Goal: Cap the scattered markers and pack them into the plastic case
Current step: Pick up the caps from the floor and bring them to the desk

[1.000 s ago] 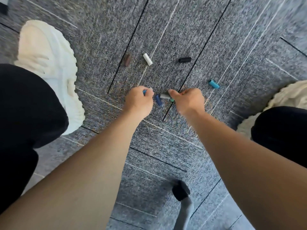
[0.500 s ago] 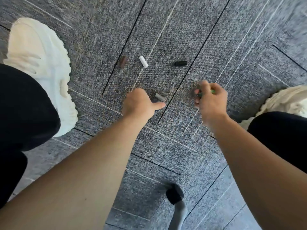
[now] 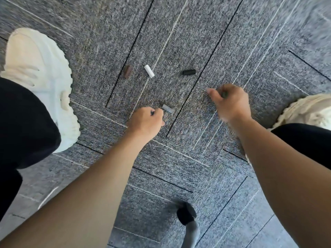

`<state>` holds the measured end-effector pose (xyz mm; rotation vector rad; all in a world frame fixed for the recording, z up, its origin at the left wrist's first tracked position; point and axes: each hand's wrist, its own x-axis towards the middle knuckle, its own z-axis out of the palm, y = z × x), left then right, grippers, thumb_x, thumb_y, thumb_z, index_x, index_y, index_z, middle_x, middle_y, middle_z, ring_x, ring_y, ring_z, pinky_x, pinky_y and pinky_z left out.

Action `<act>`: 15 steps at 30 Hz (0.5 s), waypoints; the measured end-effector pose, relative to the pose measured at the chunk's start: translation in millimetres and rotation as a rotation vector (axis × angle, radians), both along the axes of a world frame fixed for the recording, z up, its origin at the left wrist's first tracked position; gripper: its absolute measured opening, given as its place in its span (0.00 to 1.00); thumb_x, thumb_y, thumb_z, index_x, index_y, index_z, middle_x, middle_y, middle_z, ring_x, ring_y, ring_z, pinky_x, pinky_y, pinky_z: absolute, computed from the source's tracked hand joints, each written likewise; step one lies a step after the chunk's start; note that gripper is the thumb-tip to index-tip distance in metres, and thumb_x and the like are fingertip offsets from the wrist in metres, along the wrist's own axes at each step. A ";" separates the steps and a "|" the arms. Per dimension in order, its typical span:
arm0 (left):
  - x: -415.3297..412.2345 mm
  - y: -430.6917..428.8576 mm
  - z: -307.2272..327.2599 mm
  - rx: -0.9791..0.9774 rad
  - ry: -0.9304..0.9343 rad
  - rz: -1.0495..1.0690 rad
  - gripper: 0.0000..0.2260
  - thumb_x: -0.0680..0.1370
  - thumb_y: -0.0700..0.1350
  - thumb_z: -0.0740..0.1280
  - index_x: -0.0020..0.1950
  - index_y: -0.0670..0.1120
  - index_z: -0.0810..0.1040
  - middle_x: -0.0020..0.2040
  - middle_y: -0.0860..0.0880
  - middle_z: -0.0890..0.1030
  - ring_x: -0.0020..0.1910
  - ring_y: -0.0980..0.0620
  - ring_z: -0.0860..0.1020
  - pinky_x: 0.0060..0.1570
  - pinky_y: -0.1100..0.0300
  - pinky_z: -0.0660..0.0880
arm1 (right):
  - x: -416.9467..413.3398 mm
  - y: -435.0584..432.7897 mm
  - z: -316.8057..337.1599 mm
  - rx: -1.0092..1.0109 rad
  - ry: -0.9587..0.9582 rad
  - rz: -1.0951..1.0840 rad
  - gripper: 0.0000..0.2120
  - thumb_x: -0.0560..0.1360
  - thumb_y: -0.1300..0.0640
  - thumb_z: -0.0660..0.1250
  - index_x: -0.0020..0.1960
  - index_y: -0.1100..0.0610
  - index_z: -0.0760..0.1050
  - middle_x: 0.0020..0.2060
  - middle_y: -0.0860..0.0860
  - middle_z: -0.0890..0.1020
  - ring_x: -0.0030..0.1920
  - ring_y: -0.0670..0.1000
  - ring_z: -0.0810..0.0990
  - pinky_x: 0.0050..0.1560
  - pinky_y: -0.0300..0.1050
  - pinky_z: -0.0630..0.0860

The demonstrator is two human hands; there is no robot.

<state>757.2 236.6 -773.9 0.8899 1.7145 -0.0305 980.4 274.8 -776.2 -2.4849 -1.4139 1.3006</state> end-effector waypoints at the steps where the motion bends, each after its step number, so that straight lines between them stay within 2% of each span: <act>1: 2.2 0.1 0.3 0.006 -0.056 0.059 0.10 0.82 0.43 0.58 0.46 0.43 0.76 0.41 0.48 0.82 0.23 0.57 0.68 0.25 0.61 0.64 | -2.7 1.0 1.7 0.014 0.071 -0.017 0.16 0.80 0.44 0.64 0.41 0.55 0.72 0.32 0.50 0.76 0.27 0.48 0.72 0.27 0.42 0.75; 4: 8.1 2.9 1.6 0.001 -0.120 0.145 0.09 0.83 0.41 0.56 0.50 0.46 0.76 0.36 0.49 0.76 0.29 0.51 0.69 0.33 0.54 0.70 | -14.6 7.3 6.1 0.050 0.343 -0.288 0.12 0.83 0.53 0.58 0.44 0.58 0.72 0.35 0.53 0.77 0.29 0.48 0.73 0.27 0.40 0.73; 6: 13.6 4.1 0.2 0.007 -0.090 0.093 0.11 0.84 0.44 0.56 0.50 0.42 0.77 0.31 0.50 0.72 0.23 0.56 0.66 0.25 0.61 0.65 | -23.6 14.4 10.3 0.054 0.473 -0.441 0.10 0.84 0.56 0.56 0.49 0.59 0.71 0.41 0.54 0.81 0.30 0.47 0.76 0.31 0.42 0.75; 7: 16.9 5.8 -0.4 0.029 -0.049 0.039 0.14 0.84 0.48 0.58 0.45 0.43 0.77 0.29 0.51 0.71 0.19 0.59 0.65 0.20 0.64 0.62 | -28.0 18.0 11.9 0.053 0.490 -0.453 0.09 0.84 0.56 0.56 0.50 0.59 0.71 0.42 0.54 0.82 0.30 0.47 0.76 0.33 0.43 0.76; 9: 23.0 12.3 -2.0 0.055 0.067 -0.031 0.20 0.80 0.57 0.64 0.35 0.44 0.74 0.28 0.51 0.73 0.19 0.59 0.68 0.14 0.68 0.59 | -37.1 25.3 12.7 0.071 0.469 -0.415 0.10 0.84 0.54 0.56 0.50 0.59 0.71 0.38 0.52 0.80 0.30 0.46 0.75 0.31 0.41 0.75; 10: 25.5 16.1 -4.3 0.054 0.114 -0.021 0.22 0.77 0.60 0.66 0.35 0.44 0.75 0.29 0.50 0.75 0.21 0.57 0.71 0.13 0.68 0.59 | -40.3 29.6 12.4 0.088 0.446 -0.394 0.10 0.84 0.53 0.57 0.50 0.58 0.71 0.36 0.51 0.79 0.29 0.45 0.73 0.29 0.41 0.73; 12: 26.5 22.3 -11.1 0.055 0.222 -0.005 0.23 0.75 0.63 0.68 0.42 0.42 0.80 0.35 0.48 0.81 0.28 0.52 0.77 0.15 0.65 0.60 | -45.8 40.1 11.3 0.102 0.379 -0.323 0.10 0.83 0.51 0.59 0.48 0.55 0.72 0.34 0.48 0.77 0.26 0.44 0.71 0.26 0.39 0.70; 15: 25.3 24.9 -18.2 0.049 0.274 -0.039 0.19 0.76 0.57 0.70 0.52 0.41 0.82 0.44 0.46 0.84 0.35 0.50 0.80 0.20 0.66 0.62 | -48.1 59.2 11.5 0.071 0.182 0.002 0.12 0.81 0.46 0.61 0.51 0.56 0.73 0.36 0.47 0.77 0.22 0.38 0.70 0.22 0.31 0.67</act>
